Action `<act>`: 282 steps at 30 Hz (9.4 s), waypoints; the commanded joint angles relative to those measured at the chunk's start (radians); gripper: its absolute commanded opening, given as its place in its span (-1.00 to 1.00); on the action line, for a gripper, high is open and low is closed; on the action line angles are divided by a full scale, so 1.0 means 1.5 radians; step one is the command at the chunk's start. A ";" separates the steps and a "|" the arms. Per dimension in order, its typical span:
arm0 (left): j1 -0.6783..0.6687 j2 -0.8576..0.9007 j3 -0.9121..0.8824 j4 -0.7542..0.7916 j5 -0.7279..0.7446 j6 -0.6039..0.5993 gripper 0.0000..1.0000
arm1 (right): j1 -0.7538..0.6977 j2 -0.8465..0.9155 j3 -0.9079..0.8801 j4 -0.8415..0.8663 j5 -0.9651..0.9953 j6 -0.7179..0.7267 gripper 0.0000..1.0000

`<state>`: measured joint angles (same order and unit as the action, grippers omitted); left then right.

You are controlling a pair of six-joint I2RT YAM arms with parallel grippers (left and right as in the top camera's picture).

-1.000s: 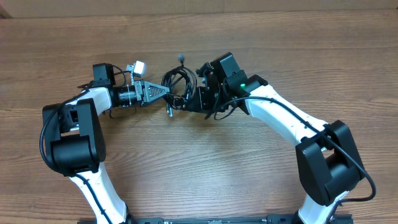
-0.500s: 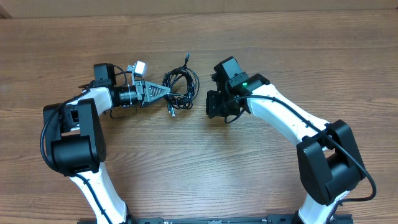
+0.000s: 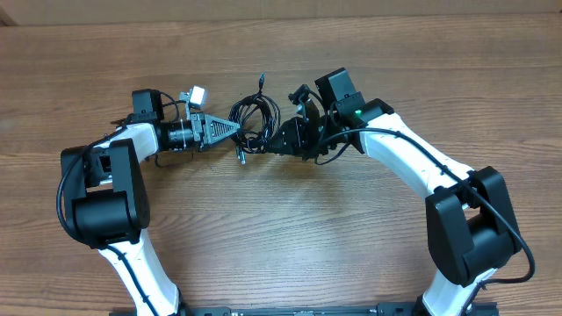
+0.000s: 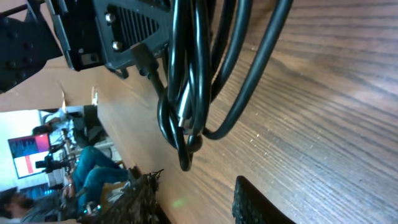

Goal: Untangle cables

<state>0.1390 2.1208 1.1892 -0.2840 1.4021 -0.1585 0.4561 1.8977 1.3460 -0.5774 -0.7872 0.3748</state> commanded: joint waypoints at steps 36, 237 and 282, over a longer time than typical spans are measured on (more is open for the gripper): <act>0.002 -0.013 0.000 0.001 0.047 -0.005 -0.92 | 0.067 0.016 0.000 0.023 0.288 0.054 -0.61; 0.016 -0.013 -0.084 0.322 0.076 -0.231 -0.92 | 0.018 0.171 0.069 0.099 0.099 0.000 -0.69; -0.018 -0.013 -0.083 0.418 0.119 -0.254 -0.92 | 0.155 0.173 0.065 0.190 0.624 0.145 -0.38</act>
<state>0.1379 2.0968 1.0664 0.3344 1.4811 -0.5217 0.6788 2.1685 1.4326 -0.2432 0.0399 0.6132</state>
